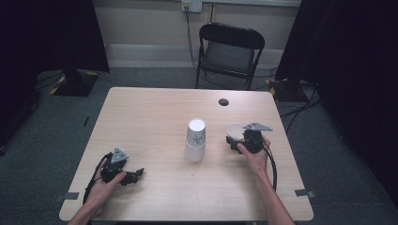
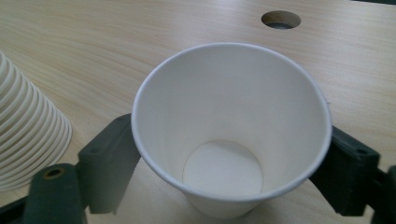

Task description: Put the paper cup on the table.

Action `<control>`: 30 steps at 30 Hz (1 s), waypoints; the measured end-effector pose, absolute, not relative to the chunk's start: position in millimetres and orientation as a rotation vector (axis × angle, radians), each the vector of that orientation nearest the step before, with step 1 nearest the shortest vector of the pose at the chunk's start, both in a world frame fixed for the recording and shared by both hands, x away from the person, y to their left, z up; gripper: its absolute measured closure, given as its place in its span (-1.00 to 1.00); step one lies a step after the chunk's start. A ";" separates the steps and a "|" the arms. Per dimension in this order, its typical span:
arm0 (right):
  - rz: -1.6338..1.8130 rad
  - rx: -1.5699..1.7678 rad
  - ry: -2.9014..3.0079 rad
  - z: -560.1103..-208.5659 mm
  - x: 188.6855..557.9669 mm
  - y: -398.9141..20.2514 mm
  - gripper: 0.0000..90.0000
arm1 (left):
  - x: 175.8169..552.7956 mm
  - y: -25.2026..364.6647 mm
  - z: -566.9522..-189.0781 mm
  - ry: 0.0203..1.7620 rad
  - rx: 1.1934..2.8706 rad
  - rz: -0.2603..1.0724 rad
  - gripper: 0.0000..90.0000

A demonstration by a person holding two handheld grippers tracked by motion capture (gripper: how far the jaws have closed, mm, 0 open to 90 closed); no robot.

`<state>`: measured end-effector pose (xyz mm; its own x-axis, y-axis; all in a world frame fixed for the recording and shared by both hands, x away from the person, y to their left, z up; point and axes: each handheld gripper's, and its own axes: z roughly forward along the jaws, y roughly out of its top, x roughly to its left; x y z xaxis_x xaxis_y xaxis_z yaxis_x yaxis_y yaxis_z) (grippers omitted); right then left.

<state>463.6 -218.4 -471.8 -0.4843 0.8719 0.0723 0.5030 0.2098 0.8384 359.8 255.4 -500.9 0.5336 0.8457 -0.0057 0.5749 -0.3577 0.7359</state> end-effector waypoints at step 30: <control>1.174 1.284 2.156 -451.7 411.9 -236.0 -0.68 | 363.3 267.1 -501.3 1.172 2.063 0.505 -0.76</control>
